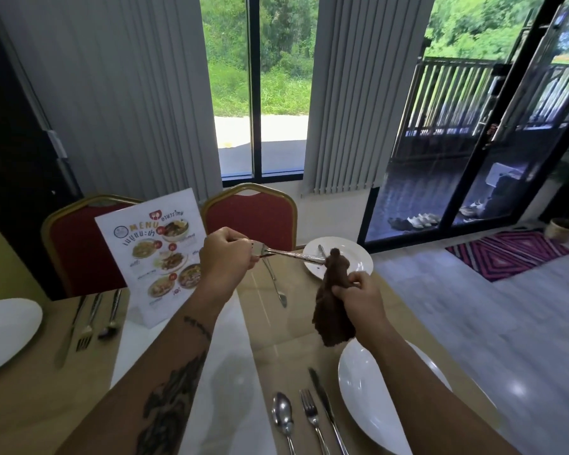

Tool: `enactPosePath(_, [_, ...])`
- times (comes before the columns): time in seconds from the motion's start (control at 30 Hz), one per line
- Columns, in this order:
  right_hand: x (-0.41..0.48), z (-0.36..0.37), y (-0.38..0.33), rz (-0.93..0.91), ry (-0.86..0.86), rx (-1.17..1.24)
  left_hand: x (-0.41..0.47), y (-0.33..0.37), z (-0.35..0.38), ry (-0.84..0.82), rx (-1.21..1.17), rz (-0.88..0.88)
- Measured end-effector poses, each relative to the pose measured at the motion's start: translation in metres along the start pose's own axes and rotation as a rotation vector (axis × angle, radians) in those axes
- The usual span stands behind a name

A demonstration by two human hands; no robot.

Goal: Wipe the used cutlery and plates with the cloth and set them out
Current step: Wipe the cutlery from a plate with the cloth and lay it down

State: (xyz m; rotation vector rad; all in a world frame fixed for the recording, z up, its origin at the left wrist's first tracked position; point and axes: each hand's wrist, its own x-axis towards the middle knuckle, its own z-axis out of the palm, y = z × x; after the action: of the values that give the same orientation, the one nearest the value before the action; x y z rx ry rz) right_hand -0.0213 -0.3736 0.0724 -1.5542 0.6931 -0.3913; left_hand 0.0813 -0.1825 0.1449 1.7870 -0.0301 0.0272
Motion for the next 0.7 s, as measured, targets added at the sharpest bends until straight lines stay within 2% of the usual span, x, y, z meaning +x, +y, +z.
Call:
enactPosePath(0.1, [0.004, 0.002, 0.014, 0.306, -0.144, 0.45, -0.004, -0.023, 0.004, 0.017, -0.049, -0.085])
enactPosePath(0.2, [-0.003, 0.019, 0.019, 0.39, -0.285, 0.679, -0.018, -0.056, 0.019, -0.143, 0.045, -0.152])
enactPosePath(0.3, [-0.006, 0.037, 0.018, 0.354, -0.201, 0.595, -0.038, -0.082, 0.03, -0.392, 0.27, -0.153])
enactPosePath(0.37, [-0.002, 0.04, 0.016, 0.335, -0.071, 0.443, -0.045, -0.094, 0.031, -0.453, 0.351, -0.156])
enactPosePath(0.43, [0.006, 0.038, 0.013, 0.313, 0.02, 0.336, -0.043, -0.102, 0.028, -0.47, 0.351, -0.208])
enactPosePath(0.53, [0.019, 0.036, 0.005, 0.238, 0.061, 0.277, -0.033, -0.114, 0.022, -0.455, 0.288, -0.3])
enactPosePath(0.7, [0.054, 0.027, -0.012, 0.13, 0.13, 0.228, -0.018, -0.14, 0.018, -0.35, 0.092, -0.478])
